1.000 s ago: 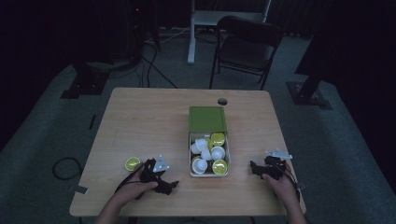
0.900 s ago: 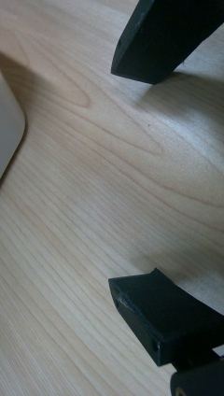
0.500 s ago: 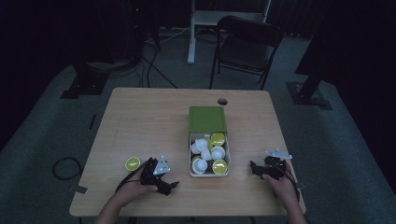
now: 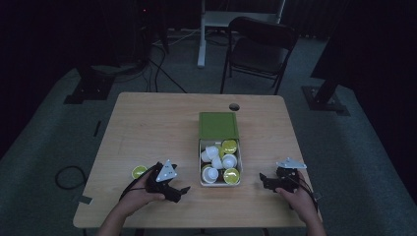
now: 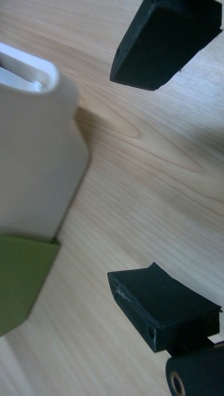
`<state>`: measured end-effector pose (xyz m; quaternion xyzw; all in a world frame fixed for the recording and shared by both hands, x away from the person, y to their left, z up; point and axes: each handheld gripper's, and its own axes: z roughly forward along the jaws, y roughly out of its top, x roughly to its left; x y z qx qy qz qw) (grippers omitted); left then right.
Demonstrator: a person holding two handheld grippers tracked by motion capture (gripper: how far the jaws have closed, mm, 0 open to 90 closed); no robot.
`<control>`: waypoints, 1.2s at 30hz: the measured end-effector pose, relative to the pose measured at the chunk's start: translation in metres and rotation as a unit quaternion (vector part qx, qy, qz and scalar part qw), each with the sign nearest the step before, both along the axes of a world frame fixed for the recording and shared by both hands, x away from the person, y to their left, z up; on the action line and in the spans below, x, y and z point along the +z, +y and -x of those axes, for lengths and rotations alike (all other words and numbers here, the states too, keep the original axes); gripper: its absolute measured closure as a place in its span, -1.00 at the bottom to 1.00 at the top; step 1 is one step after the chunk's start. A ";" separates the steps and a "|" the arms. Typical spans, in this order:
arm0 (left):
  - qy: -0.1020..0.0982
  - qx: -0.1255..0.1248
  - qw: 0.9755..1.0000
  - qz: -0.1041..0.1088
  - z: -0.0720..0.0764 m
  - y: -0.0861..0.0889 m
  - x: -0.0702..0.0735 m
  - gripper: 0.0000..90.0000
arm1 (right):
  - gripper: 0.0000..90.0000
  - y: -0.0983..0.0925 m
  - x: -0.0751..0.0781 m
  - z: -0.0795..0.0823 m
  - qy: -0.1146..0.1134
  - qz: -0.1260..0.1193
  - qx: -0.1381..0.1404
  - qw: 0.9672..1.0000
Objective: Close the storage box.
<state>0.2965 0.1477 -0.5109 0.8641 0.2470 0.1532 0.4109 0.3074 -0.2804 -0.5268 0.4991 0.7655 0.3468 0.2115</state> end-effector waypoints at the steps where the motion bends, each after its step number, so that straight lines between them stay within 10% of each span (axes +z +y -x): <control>1: 0.004 -0.008 1.000 0.003 0.000 0.000 0.001 -0.86 | -0.74 0.001 0.003 0.001 -0.004 -0.007 0.009 1.000; 12: -0.021 -0.021 0.999 0.027 -0.003 -0.015 0.014 -0.86 | -0.74 0.023 0.031 0.016 -0.041 -0.032 0.090 0.995; 25: -0.025 -0.021 0.998 0.053 -0.013 -0.034 0.015 -0.86 | -0.74 0.045 0.034 0.008 -0.065 -0.144 0.178 0.971; 36: -0.028 -0.008 0.998 0.058 -0.021 -0.039 0.013 -0.86 | -0.74 0.042 0.024 -0.002 -0.057 -0.141 0.172 0.973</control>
